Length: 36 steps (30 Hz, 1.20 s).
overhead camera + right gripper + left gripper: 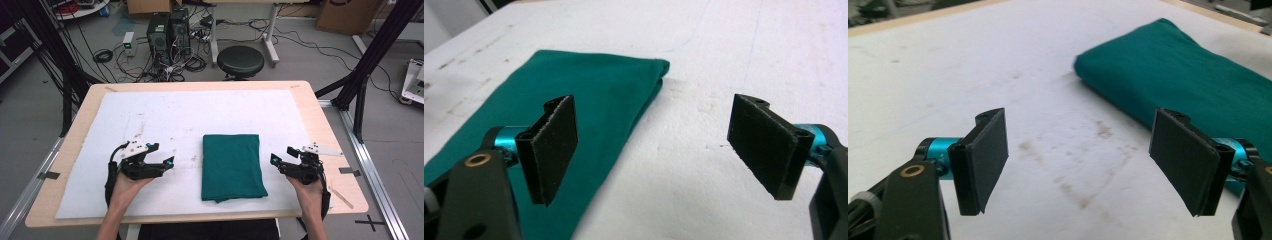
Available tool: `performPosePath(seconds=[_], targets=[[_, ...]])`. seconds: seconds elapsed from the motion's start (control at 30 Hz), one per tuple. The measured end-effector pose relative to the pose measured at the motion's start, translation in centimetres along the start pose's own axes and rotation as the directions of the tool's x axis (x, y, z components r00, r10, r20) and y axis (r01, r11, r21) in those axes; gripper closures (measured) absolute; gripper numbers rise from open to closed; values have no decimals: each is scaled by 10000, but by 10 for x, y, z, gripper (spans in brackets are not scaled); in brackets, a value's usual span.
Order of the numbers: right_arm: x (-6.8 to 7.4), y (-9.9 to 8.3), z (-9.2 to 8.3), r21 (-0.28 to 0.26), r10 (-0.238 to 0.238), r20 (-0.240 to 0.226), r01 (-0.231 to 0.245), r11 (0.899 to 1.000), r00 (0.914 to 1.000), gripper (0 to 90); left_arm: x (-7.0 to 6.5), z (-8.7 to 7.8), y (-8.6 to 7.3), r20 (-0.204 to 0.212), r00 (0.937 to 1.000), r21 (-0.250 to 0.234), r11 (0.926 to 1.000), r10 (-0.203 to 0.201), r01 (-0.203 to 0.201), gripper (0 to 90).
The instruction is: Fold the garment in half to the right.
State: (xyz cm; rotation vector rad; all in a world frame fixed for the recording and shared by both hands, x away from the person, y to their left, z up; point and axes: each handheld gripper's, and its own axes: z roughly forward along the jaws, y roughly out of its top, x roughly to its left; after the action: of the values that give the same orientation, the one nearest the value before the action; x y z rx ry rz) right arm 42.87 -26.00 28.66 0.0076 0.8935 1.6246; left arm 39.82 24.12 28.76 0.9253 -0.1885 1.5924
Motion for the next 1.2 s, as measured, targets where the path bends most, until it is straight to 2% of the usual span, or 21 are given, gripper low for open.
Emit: performPosePath(seconds=[0.07, 0.23, 0.53, 0.83, 1.2], targets=[[-1, -1, 1, 56, -40, 19, 40, 10000, 10000, 209, 8, -7, -3, -237, 9997, -70, 10000, -67, 65, 233], [-2, -3, 2, 99, -106, 22, 105, 9999, 9999, 209, 27, -23, -14, -698, 9962, -175, 9985, -529, 518, 233], [-6, -7, 7, 410, -208, 118, 203, 9990, 9997, 210, 54, -52, -26, -1524, 9803, -583, 9913, -1259, 1182, 233], [-3, 0, 6, 271, -256, 97, 253, 9993, 9996, 210, 61, -61, -35, -1876, 9693, -551, 9870, -1587, 1510, 233], [-4, 1, -1, 92, -292, 186, 291, 9995, 9994, 210, 58, -57, -35, -1933, 9706, -414, 9896, -1435, 1381, 235]])
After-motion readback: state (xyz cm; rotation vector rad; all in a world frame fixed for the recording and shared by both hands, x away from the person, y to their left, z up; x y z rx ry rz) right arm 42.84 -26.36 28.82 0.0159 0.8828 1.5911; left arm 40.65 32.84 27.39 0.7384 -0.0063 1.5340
